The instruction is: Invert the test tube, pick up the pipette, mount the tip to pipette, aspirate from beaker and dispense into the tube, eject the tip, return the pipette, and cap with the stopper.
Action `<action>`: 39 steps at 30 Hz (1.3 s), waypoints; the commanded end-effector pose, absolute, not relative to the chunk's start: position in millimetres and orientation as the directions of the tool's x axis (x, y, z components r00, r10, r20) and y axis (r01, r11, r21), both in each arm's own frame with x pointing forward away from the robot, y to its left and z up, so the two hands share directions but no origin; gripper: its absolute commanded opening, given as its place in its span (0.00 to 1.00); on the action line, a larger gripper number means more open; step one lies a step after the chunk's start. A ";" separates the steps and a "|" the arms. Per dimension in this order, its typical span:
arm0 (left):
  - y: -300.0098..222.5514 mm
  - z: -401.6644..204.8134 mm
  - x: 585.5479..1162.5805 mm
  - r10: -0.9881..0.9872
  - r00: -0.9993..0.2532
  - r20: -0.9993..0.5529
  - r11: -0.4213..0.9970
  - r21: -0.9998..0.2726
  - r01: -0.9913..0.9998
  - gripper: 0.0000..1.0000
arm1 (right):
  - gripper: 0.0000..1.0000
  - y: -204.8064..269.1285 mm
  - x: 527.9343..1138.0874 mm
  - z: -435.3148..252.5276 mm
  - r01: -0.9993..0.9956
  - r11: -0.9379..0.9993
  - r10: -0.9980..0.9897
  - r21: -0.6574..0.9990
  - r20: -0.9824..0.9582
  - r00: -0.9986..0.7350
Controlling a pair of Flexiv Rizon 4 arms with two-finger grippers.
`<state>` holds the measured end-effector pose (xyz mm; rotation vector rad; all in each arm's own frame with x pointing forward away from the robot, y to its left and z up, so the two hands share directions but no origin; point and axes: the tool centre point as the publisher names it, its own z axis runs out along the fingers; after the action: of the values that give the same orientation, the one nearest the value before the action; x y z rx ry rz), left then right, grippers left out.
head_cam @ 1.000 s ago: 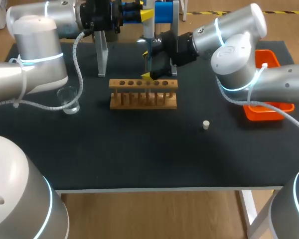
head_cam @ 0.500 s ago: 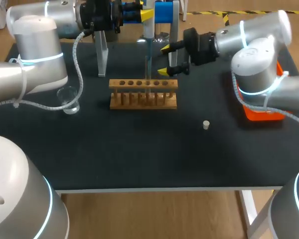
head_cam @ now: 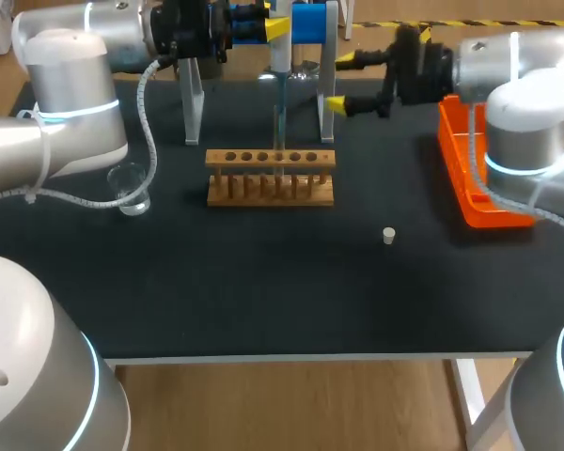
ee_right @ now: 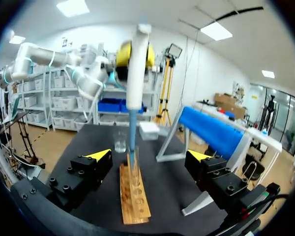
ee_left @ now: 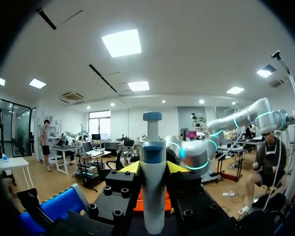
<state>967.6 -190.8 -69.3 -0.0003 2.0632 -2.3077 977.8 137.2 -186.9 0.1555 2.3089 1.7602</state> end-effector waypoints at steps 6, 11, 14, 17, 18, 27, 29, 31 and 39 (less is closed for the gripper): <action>-190.6 -69.3 968.6 -0.031 -0.999 -0.031 -0.111 -0.993 0.034 0.00 | 1.00 98.7 954.2 -102.7 -0.147 0.215 0.214 0.965 -0.193 -0.958; -190.6 -69.3 968.6 -0.031 -0.999 -0.031 -0.111 -0.993 0.034 0.00 | 1.00 99.4 951.3 -62.7 -0.156 0.164 0.188 0.974 -0.186 -0.964; -190.6 -69.3 968.6 -0.031 -0.999 -0.031 -0.111 -0.993 0.034 0.00 | 1.00 100.6 951.8 -44.6 -0.146 0.143 0.175 0.979 -0.170 -0.970; -190.6 -69.3 968.6 -0.031 -0.999 -0.031 -0.111 -0.993 0.034 0.00 | 1.00 104.8 953.9 -33.3 -0.128 0.127 0.164 0.984 -0.148 -0.975; -190.6 -69.3 968.6 -0.031 -0.999 -0.031 -0.111 -0.993 0.034 0.00 | 1.00 106.8 954.4 -29.6 -0.125 0.122 0.162 0.985 -0.144 -0.976; -190.6 -69.3 968.6 -0.031 -0.999 -0.031 -0.111 -0.993 0.034 0.00 | 0.00 142.1 954.2 0.3 -0.104 0.088 0.113 0.991 -0.114 -0.987; -190.6 -69.3 968.6 -0.031 -0.999 -0.031 -0.111 -0.993 0.034 0.00 | 0.00 150.8 953.5 6.1 -0.107 0.078 0.106 0.991 -0.115 -0.988; -190.6 -69.3 968.6 -0.031 -0.999 -0.031 -0.111 -0.993 0.034 0.00 | 0.00 159.9 954.6 10.1 -0.106 0.072 0.099 0.992 -0.113 -0.989; -190.6 -69.3 968.6 -0.031 -0.999 -0.031 -0.111 -0.993 0.034 0.00 | 0.00 190.6 959.6 15.8 -0.095 0.060 0.074 0.994 -0.099 -0.992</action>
<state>967.6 -190.9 -69.4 -0.0003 2.0633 -2.3078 951.4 179.3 15.6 -0.0161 2.1852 2.0713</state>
